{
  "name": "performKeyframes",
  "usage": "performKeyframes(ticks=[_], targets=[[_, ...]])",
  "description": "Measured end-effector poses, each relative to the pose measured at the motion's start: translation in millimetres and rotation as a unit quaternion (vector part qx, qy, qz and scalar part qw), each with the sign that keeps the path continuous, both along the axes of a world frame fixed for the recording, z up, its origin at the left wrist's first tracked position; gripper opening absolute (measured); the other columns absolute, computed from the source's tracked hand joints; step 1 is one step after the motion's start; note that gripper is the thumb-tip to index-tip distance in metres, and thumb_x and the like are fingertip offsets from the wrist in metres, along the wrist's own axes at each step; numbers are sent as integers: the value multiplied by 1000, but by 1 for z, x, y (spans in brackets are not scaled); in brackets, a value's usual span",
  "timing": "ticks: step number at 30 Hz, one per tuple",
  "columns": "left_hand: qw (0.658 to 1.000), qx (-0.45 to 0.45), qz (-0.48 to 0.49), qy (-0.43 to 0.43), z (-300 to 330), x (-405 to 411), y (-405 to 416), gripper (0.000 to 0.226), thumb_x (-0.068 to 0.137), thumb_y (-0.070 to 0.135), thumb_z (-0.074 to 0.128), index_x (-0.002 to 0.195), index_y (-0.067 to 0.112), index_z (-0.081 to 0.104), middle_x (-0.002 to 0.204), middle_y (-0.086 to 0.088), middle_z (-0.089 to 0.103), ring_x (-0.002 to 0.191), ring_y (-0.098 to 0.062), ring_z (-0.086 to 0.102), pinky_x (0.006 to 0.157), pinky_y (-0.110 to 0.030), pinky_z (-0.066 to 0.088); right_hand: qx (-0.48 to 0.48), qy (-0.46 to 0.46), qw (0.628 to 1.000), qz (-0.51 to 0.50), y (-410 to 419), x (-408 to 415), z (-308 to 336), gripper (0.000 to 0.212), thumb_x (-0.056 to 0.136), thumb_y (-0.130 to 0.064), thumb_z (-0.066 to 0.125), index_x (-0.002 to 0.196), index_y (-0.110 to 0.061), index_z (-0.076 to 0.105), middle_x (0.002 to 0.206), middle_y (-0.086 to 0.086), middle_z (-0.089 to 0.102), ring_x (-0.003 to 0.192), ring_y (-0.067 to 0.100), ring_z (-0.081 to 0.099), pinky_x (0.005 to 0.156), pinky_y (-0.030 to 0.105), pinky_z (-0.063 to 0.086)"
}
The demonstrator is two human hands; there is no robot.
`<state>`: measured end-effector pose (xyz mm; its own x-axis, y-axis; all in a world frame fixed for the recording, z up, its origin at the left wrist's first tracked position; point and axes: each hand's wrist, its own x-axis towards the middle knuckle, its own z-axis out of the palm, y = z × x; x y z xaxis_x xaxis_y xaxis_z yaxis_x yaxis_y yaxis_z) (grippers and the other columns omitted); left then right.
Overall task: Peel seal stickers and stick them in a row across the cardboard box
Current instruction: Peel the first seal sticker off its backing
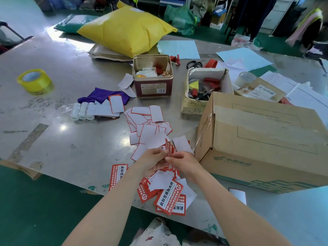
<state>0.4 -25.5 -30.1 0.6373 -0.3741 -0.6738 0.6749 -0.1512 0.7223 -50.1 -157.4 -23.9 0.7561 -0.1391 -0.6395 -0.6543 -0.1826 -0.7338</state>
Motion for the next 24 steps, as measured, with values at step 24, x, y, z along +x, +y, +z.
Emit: performKeyframes(ticks=[24], targets=[[1000, 11, 3, -6, -3, -5, 7, 20, 91, 17, 55, 105, 6, 64, 101, -12, 70, 88, -24, 71, 85, -30, 56, 6, -5, 1000, 1, -2, -2, -10, 31, 84, -38, 65, 109, -20, 67, 106, -1, 70, 97, 18, 66, 91, 39, 54]])
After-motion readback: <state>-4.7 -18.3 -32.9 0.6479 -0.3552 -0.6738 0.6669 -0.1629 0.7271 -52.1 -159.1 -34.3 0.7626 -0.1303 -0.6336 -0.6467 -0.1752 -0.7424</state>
